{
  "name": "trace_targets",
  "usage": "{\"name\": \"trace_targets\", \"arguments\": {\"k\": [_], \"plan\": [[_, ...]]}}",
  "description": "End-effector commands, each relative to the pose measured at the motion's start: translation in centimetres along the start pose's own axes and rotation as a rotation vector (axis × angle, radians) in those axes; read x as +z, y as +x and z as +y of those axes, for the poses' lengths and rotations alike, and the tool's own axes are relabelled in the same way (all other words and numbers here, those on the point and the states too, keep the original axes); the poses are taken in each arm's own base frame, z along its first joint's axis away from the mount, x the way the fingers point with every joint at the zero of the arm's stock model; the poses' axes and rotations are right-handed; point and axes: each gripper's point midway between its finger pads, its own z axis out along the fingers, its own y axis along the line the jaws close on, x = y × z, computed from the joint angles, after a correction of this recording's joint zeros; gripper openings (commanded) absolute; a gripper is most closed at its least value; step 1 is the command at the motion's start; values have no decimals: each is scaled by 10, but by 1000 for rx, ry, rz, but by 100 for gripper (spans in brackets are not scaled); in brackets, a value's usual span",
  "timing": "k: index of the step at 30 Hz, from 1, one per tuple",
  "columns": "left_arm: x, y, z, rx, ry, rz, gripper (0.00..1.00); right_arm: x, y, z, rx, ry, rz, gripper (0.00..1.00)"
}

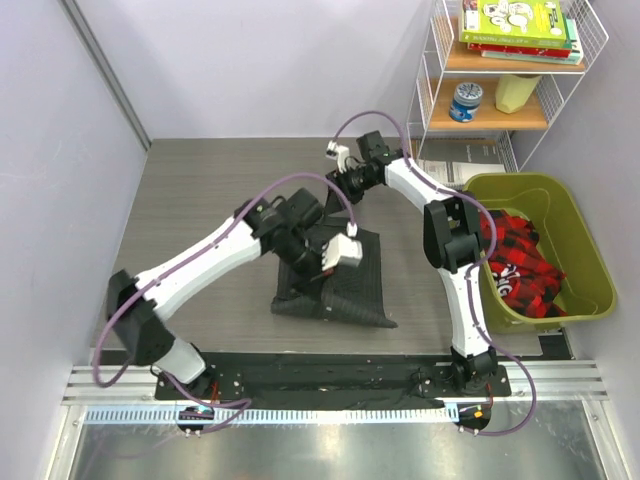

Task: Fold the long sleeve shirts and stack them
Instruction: Fold the shirt

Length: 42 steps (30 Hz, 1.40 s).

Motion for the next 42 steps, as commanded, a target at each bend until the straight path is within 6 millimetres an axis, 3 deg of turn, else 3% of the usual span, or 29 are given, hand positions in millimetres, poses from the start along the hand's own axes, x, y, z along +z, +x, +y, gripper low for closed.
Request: {"name": "trace_targets", "arguments": {"k": [1, 5, 12, 18, 21, 22, 24, 28, 34, 38, 39, 42], "plan": [[-14, -19, 33, -51, 54, -42, 0, 19, 30, -13, -31, 8, 82, 57], [-11, -15, 88, -57, 22, -20, 0, 23, 51, -9, -22, -29, 125, 49], [-4, -1, 177, -148, -43, -41, 0, 22, 64, 3, -37, -86, 155, 38], [23, 25, 221, -160, -63, -28, 4, 20, 64, 9, -54, -109, 166, 35], [33, 31, 245, -173, -101, -38, 18, 19, 66, 10, -61, -121, 172, 34], [31, 28, 250, -174, -110, -51, 28, 20, 68, 11, -58, -125, 176, 34], [26, 28, 258, -190, -125, -70, 39, 22, 71, 12, -50, -140, 183, 34], [6, 30, 247, -209, -97, -102, 47, 24, 76, 16, -42, -159, 194, 33], [5, 53, 201, -244, -15, -66, 59, 26, 94, 35, -29, -181, 217, 34], [16, 75, 173, -289, 37, -21, 57, 19, 94, 52, -27, -178, 202, 34], [23, 86, 161, -309, 70, 1, 55, 19, 101, 55, -12, -179, 211, 34], [24, 100, 143, -313, 86, 20, 49, 14, 95, 61, -5, -157, 190, 31]]}}
